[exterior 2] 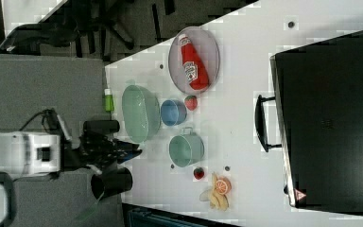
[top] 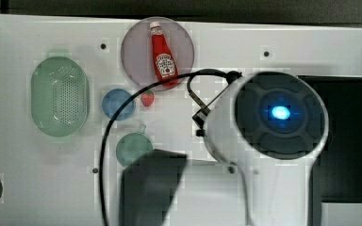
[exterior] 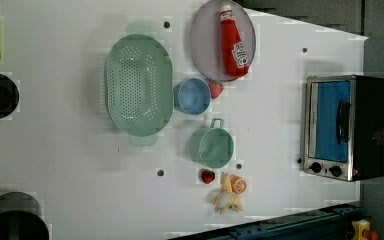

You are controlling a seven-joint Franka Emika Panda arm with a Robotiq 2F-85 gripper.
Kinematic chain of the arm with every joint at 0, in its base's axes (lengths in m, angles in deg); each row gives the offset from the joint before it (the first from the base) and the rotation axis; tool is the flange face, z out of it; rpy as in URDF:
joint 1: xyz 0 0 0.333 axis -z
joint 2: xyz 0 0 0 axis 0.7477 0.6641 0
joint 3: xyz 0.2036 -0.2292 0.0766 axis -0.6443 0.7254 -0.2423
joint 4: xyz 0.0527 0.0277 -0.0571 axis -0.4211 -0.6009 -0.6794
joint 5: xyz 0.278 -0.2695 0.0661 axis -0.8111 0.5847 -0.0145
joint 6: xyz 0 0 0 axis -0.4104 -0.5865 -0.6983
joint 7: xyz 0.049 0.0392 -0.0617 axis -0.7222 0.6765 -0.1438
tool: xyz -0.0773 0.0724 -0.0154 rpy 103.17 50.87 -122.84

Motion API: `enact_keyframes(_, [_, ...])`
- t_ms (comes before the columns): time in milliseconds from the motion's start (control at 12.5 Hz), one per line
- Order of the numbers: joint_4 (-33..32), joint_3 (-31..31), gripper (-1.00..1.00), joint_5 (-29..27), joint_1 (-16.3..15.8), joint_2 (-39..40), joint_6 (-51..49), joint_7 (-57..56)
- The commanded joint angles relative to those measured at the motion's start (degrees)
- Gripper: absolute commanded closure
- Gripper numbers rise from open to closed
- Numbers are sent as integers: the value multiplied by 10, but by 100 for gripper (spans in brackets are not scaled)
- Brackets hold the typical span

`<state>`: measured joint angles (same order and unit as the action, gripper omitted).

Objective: Flap open oven.

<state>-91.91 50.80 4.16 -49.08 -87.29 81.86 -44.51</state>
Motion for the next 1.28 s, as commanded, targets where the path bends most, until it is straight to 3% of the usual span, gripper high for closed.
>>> enact_keyframes(80, [-22, 52, 65, 2, 25, -7, 26, -211])
enact_keyframes(800, [-97, 181, 65, 2, 38, 67, 249, -603])
enact_keyframes(1280, [-111, 205, 65, 1, 45, 161, 351, -625])
